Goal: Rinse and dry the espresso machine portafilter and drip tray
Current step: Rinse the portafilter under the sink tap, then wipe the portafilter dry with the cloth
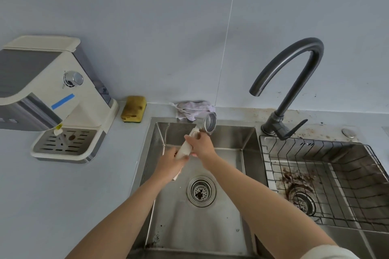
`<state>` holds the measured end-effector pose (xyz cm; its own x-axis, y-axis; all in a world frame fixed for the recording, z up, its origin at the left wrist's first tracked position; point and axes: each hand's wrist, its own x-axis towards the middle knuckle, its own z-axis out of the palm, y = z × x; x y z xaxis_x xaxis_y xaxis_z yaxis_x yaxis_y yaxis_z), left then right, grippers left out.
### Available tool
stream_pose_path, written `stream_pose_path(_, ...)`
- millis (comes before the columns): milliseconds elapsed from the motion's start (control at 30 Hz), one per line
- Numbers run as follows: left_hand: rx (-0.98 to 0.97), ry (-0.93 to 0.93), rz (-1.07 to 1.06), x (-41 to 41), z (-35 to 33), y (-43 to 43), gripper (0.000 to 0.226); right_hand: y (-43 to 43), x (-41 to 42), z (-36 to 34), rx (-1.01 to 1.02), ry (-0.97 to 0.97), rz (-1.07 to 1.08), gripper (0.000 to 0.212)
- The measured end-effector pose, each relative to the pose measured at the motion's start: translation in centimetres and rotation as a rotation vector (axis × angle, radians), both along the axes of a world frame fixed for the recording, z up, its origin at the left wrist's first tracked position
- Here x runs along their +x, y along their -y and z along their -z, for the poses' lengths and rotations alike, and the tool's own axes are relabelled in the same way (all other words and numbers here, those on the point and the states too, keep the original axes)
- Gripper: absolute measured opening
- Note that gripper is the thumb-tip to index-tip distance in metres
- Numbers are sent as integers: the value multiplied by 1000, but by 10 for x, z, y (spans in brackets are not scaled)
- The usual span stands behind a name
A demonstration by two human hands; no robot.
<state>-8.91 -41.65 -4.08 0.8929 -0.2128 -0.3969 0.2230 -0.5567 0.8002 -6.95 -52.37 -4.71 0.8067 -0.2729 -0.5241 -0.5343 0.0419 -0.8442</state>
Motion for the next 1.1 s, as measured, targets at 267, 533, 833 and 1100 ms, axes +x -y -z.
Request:
stream_pose_path(267,-362,-357,-49,16,21,-4,16,-3,22,14,-258,-5,-122,54)
stream_pose_path(533,-428,-363,-145,39,37,-15,14,13,53,17,-471,12,-437,43)
stream_pose_path(833,-395,-334,-189,51,52,-31,16,71,128,25,-1100,220,-929,57)
stream_pose_path(1100,-386,-337,-239,57,64,-37,16,75,163,55,-1307,158,-1100,66)
